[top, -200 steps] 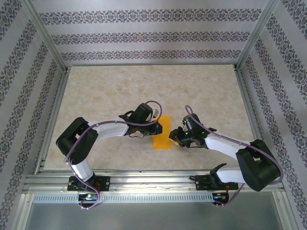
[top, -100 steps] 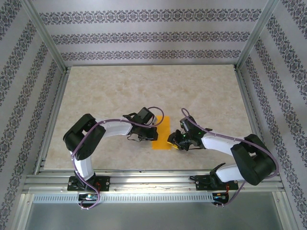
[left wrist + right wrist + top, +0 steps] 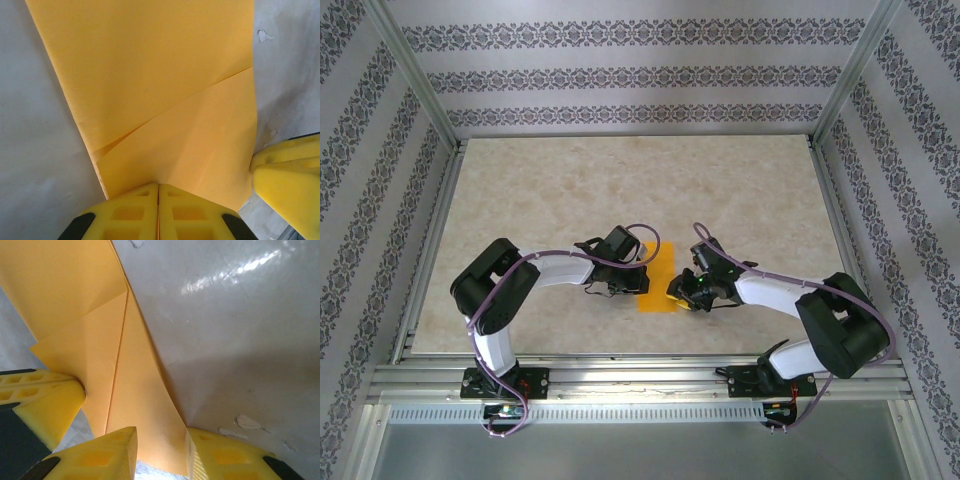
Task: Fold a paper plane with a square sheet of paper (pick it up from the middle)
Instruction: Turn over the paper at the center of the table.
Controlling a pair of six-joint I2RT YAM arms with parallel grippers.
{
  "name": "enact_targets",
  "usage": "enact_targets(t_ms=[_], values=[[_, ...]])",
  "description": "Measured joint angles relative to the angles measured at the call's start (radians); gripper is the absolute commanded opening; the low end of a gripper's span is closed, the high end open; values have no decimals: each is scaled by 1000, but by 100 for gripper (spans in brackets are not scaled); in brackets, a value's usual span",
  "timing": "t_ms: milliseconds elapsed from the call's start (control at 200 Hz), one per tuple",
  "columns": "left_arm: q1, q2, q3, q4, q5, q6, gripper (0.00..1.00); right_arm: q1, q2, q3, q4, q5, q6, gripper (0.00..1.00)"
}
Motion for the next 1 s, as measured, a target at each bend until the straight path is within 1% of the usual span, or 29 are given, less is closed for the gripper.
enact_targets(t_ms=[50,120,425,635,719,999], values=[[0,0,0,2,0,-3,9,1,0,0,3,0,-2,28],[0,0,-3,8,4,-6,9,3,7,2,25,0,-13,31],[0,0,-10,23,8,-14,9,9,34,8,83,-1,-27,34],[6,-2,-15,34,15,-30,9,6,56,69,96,1,-40,37],[7,-2,-16,35,15,-35,9,-14,65,74,116,-1,-48,40],[19,-13,-33,42,19,-45,9,-79,147,94,154,-43,-81,39]])
